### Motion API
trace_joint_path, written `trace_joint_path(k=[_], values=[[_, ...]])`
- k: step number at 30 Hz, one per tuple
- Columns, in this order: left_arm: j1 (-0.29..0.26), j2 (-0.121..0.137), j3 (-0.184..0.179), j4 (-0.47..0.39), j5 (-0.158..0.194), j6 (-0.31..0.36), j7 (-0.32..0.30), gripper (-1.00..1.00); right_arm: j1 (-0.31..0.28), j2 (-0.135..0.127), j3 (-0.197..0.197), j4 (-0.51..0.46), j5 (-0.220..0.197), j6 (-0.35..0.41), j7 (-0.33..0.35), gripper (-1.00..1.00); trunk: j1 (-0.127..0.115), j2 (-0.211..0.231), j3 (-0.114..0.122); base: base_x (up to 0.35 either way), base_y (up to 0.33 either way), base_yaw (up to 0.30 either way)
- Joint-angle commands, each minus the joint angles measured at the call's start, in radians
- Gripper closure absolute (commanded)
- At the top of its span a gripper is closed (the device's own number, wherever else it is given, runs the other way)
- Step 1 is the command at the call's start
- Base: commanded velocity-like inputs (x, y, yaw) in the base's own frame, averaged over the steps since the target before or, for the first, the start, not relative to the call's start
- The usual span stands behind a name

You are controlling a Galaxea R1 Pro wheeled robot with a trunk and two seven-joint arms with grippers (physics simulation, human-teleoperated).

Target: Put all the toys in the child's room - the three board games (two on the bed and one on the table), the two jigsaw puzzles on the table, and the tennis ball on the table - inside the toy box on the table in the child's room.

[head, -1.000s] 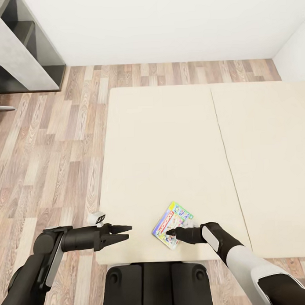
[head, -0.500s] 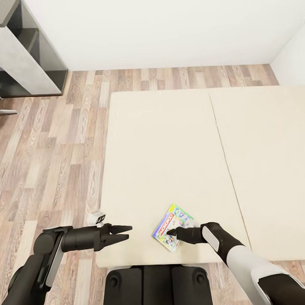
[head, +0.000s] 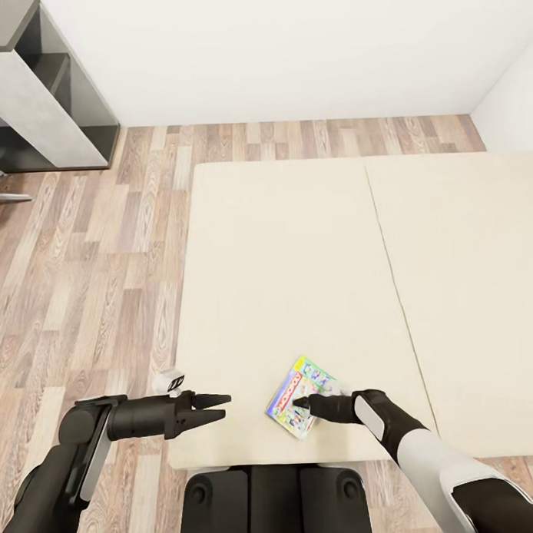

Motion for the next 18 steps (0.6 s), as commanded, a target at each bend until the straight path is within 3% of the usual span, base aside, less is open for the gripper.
trace_joint_path(k=[1, 18], values=[[0.000, 0.000, 0.000, 0.000, 0.000, 0.010, -0.004, -1.00, 0.000, -0.001, 0.004, 0.001, -0.003, -0.004, 0.001, -1.00, 0.001, -0.001, -0.001, 0.000, 0.000, 0.000], [0.000, 0.000, 0.000, 0.000, 0.002, 0.010, -0.004, -1.00, 0.000, 0.009, 0.007, -0.007, 0.000, -0.063, 0.000, -1.00, 0.001, -0.001, -0.001, 0.000, 0.000, 0.000]])
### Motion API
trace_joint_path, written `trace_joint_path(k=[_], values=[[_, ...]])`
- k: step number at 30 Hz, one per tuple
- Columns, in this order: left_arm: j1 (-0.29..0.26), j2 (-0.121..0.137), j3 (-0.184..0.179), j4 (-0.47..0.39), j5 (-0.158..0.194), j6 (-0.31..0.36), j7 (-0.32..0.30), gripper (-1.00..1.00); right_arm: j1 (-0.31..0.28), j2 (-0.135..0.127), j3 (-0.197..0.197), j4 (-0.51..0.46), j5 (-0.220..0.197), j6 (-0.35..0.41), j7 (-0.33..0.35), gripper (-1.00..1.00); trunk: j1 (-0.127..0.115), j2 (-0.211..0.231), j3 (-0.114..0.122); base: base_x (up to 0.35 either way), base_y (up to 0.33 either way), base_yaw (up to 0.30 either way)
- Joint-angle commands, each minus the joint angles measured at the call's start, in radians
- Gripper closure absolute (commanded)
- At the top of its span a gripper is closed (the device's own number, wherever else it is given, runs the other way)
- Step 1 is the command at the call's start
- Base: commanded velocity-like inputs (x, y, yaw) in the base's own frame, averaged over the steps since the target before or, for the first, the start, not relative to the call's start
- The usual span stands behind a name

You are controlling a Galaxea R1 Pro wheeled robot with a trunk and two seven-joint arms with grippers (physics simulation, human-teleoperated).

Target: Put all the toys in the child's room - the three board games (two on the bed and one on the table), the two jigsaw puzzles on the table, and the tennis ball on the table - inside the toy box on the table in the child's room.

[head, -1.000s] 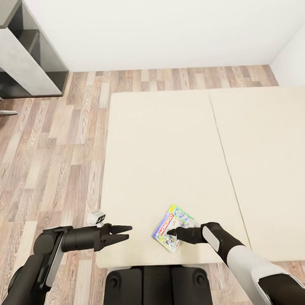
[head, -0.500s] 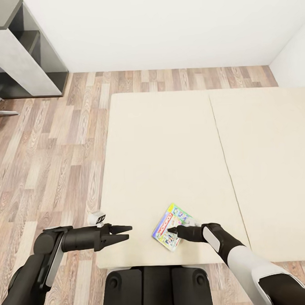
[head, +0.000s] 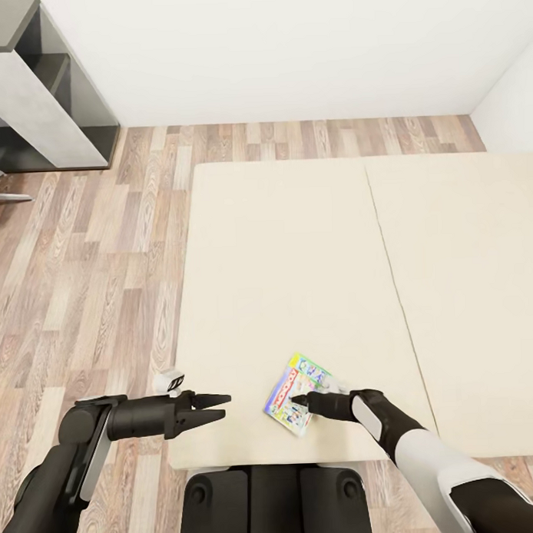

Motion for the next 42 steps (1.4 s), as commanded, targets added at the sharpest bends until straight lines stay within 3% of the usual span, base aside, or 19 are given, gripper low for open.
trace_joint_path(k=[1, 11, 42], values=[[0.000, 0.000, 0.000, 0.000, 0.000, 0.010, -0.004, -1.00, -0.001, 0.002, 0.000, -0.002, -0.014, -0.006, 0.003, -1.00, 0.001, -0.001, -0.001, 0.000, 0.000, 0.000], [0.000, 0.001, 0.001, 0.000, 0.000, 0.010, -0.004, -1.00, -0.001, 0.011, -0.004, -0.004, 0.034, -0.010, 0.002, -1.00, 0.001, -0.001, -0.001, 0.000, 0.000, 0.000], [0.000, 0.000, 0.000, 0.000, -0.001, 0.010, -0.004, -1.00, -0.001, 0.008, -0.004, -0.004, 0.036, -0.034, 0.003, -1.00, 0.001, -0.001, 0.037, 0.000, 0.000, 0.000]])
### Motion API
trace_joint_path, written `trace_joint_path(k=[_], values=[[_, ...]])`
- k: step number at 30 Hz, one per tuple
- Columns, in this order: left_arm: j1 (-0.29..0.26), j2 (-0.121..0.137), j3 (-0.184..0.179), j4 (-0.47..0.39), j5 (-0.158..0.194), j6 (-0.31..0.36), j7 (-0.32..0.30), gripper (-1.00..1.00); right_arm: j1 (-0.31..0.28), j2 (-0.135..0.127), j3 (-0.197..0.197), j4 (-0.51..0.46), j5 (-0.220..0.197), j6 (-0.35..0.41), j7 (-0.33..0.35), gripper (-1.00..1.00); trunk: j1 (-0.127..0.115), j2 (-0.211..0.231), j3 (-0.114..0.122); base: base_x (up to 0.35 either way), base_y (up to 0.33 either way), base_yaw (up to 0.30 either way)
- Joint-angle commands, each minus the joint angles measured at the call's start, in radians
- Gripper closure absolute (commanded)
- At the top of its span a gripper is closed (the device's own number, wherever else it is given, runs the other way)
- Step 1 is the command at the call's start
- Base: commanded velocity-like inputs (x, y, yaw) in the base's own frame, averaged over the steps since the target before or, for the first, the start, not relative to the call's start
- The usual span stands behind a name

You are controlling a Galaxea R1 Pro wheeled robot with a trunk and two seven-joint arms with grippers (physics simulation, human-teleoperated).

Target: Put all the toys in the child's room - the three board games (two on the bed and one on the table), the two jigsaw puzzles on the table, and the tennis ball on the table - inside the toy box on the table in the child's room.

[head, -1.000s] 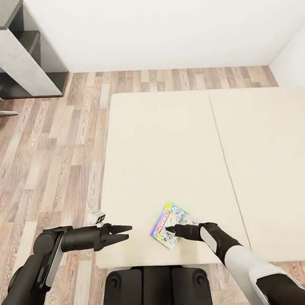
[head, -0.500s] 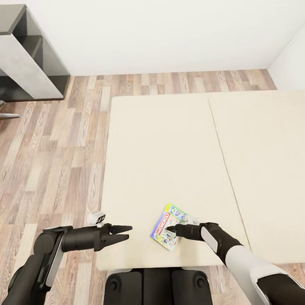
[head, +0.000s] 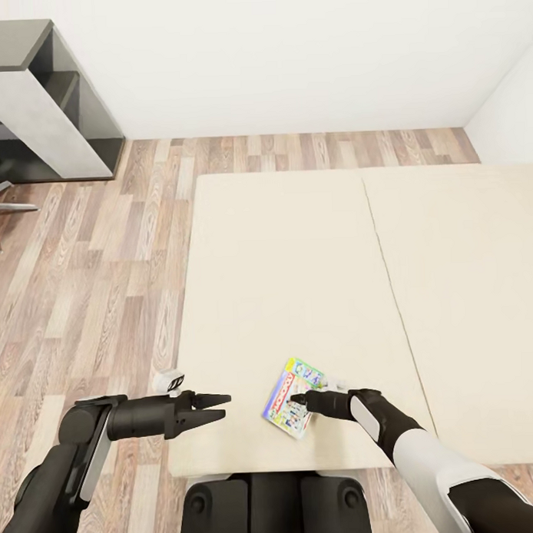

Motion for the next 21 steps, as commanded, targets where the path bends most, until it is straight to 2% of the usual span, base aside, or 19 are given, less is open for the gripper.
trace_joint_path(k=[1, 7, 21], values=[[0.000, 0.000, 0.000, 0.000, -0.001, 0.011, -0.004, -1.00, 0.000, 0.000, 0.004, -0.001, -0.004, -0.012, 0.000, -1.00, 0.001, -0.001, -0.001, 0.000, 0.000, 0.000], [0.000, 0.000, 0.001, 0.000, 0.000, 0.011, -0.004, -1.00, 0.000, 0.001, 0.005, 0.006, -0.005, -0.047, -0.005, -1.00, 0.001, -0.001, 0.000, 0.000, 0.000, 0.000], [0.000, 0.001, 0.001, 0.000, -0.001, 0.011, -0.004, -1.00, 0.000, 0.003, 0.002, 0.002, -0.005, -0.056, -0.046, -1.00, 0.001, -0.001, 0.000, 0.000, 0.000, 0.000]])
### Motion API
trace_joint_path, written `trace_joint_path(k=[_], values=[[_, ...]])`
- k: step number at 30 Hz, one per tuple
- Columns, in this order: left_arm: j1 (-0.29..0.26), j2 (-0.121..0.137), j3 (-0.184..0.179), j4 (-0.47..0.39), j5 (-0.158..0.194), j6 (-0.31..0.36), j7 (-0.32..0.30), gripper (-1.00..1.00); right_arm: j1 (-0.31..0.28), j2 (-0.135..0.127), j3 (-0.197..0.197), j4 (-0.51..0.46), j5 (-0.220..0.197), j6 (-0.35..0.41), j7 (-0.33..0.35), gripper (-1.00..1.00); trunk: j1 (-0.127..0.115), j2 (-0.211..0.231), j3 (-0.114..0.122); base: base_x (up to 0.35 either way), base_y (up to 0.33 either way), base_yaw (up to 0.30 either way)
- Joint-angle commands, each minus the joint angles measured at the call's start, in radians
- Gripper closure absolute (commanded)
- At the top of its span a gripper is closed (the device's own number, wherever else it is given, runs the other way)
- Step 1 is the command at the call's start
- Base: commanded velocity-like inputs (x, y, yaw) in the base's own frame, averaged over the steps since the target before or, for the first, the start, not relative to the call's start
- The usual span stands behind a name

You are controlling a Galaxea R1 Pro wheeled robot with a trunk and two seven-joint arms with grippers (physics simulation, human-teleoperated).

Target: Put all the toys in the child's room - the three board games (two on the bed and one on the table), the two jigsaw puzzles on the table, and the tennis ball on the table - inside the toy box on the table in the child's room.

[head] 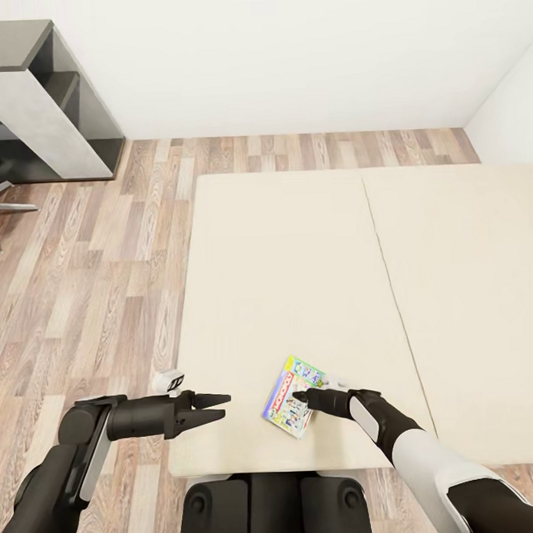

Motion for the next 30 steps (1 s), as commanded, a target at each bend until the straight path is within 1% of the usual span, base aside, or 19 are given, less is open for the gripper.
trace_joint_path(k=[1, 9, 17, 30], values=[[0.000, 0.000, 0.000, 0.000, -0.001, 0.011, -0.004, -1.00, 0.000, -0.001, 0.004, -0.002, -0.005, 0.004, -0.001, -1.00, 0.001, -0.001, -0.001, 0.000, 0.000, 0.000], [0.000, 0.000, -0.001, 0.000, -0.003, 0.011, -0.004, -1.00, 0.000, -0.001, 0.004, -0.003, -0.005, 0.003, -0.003, -1.00, 0.001, -0.001, -0.001, 0.000, 0.000, 0.000], [0.000, -0.001, -0.002, 0.000, -0.003, 0.011, -0.004, -1.00, 0.000, -0.004, 0.005, -0.003, -0.006, -0.017, 0.001, -1.00, 0.001, -0.001, -0.001, 0.000, 0.000, 0.000], [0.000, -0.001, -0.002, 0.000, -0.004, 0.011, -0.004, -1.00, 0.000, -0.003, 0.004, -0.004, -0.006, -0.020, -0.002, -1.00, 0.001, -0.001, -0.001, 0.000, 0.000, 0.000]])
